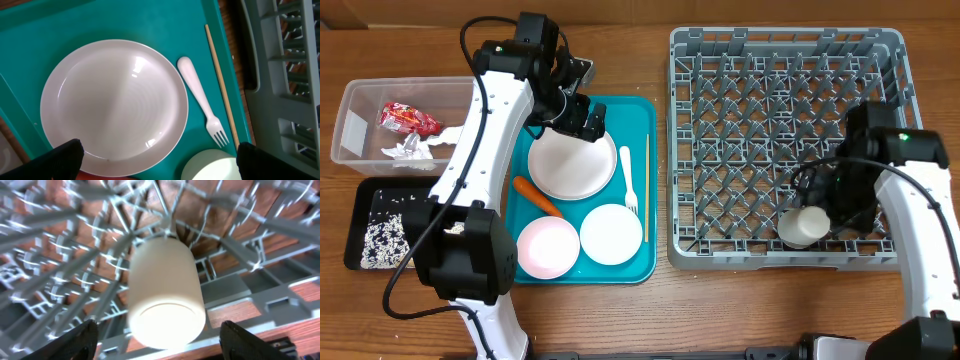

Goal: Sort waste into correct bins and load items into the dishwasher rack
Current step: 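Release the cup in the rack and raise the right gripper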

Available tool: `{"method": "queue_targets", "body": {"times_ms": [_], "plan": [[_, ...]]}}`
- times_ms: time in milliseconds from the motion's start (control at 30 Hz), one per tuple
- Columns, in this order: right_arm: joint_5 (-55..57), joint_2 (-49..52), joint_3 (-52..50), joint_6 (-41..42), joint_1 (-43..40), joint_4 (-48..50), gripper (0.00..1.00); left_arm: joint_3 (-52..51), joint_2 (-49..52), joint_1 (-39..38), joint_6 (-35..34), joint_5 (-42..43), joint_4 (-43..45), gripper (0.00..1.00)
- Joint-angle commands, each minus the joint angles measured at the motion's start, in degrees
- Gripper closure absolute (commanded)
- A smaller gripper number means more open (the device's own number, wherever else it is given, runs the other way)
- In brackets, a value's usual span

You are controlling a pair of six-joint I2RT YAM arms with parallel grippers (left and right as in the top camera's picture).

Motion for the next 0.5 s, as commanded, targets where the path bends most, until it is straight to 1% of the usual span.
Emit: {"method": "queue_targets", "body": {"times_ms": [0,67,100,133,267,333,467], "plan": [[-0.7,-0.3,5.1,-0.9,-0.2,-0.6,0.24,0.1,0.4,-0.2,-0.3,-0.3,0.1,0.0],[-3.5,-0.3,6.7,-1.6,-0.1,-0.9,0.28,0.1,0.4,-0.2,-0.3,-0.3,0.1,0.0],[-6.2,-0.3,7.3,-3.2,-0.1,-0.9,0.3,0.1,0.4,-0.2,-0.3,-0.3,0.1,0.0],[-9.7,-0.3,7.5,-5.4,-0.1,-0.9,0.31,0.1,0.4,-0.2,-0.3,-0.3,0.0,0.0],[-23.4,-0.3,7.5,-16.4,-0.1,-2.1,0.31,0.1,0.4,-0.2,-0.3,-0.3,0.1,0.0],[-26.1,-0.3,7.5,-19.2,-0.1,-3.0,0.3,0.1,0.4,-0.2,-0.3,-0.3,0.1,0.0],[-26.3,-0.3,7.4,-19.4,-0.1,-4.0,0.3,0.1,0.4,-0.2,-0.3,-0.3,0.1,0.0]]}}
